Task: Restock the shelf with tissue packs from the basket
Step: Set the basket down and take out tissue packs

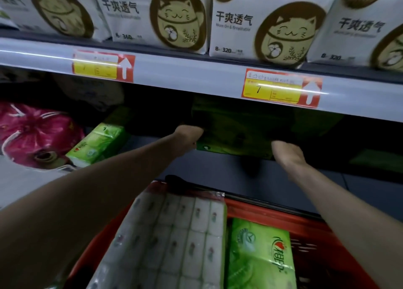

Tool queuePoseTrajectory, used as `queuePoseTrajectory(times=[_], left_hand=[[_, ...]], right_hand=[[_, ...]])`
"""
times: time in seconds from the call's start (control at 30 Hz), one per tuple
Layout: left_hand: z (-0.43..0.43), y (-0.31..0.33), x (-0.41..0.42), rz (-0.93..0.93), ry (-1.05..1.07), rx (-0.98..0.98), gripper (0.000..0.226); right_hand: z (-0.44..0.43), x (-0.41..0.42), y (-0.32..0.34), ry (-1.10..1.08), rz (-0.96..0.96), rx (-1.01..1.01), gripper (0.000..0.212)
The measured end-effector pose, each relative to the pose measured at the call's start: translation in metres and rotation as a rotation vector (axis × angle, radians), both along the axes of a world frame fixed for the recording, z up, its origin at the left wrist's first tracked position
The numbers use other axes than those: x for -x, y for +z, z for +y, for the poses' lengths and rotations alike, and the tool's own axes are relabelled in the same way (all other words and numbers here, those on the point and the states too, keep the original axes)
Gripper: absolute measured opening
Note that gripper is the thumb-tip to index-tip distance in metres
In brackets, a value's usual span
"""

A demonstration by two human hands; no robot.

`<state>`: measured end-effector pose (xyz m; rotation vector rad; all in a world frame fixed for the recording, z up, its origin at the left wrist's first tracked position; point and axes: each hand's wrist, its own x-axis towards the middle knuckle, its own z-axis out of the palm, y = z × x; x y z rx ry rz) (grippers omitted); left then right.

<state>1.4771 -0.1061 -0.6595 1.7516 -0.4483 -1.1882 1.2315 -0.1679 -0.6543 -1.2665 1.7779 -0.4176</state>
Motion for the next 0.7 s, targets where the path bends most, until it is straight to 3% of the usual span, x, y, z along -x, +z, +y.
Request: queuePoseTrajectory(times=[0.17,0.3,0.43,0.47,0.53,0.6,0.7], left_hand=[[0.002,-0.004,-0.001,0.027,0.027,0.063,0.042],[0.012,0.012,-0.007,-0.007,0.028,0.085,0.042],[0.035,0.040,-0.022,-0.073,-0.056,0.047,0.034],[0.045,0.051,-0.026,-0.072,-0.093,0.034,0.030],[0.067,0.070,-0.029,-0.120,-0.167,0.038,0.025],[0.093,0.088,-0.026,-0.166,-0.255,0.031,0.042],[0.132,0.103,-0.022,-0.217,-0.394,0.014,0.060]], right_hand=[[0.014,0.009,0.014,0.124,-0.111,-0.021,0.076],[0.018,0.016,0.023,0.167,-0.195,0.000,0.062],[0.026,0.030,0.028,0.168,-0.181,-0.002,0.104],[0.031,0.033,0.030,0.177,-0.170,-0.003,0.107],[0.041,0.039,0.033,0.227,-0.136,0.015,0.097],[0.058,0.041,0.043,0.264,-0.097,0.053,0.092],[0.093,0.040,0.070,0.351,-0.027,0.121,0.055]])
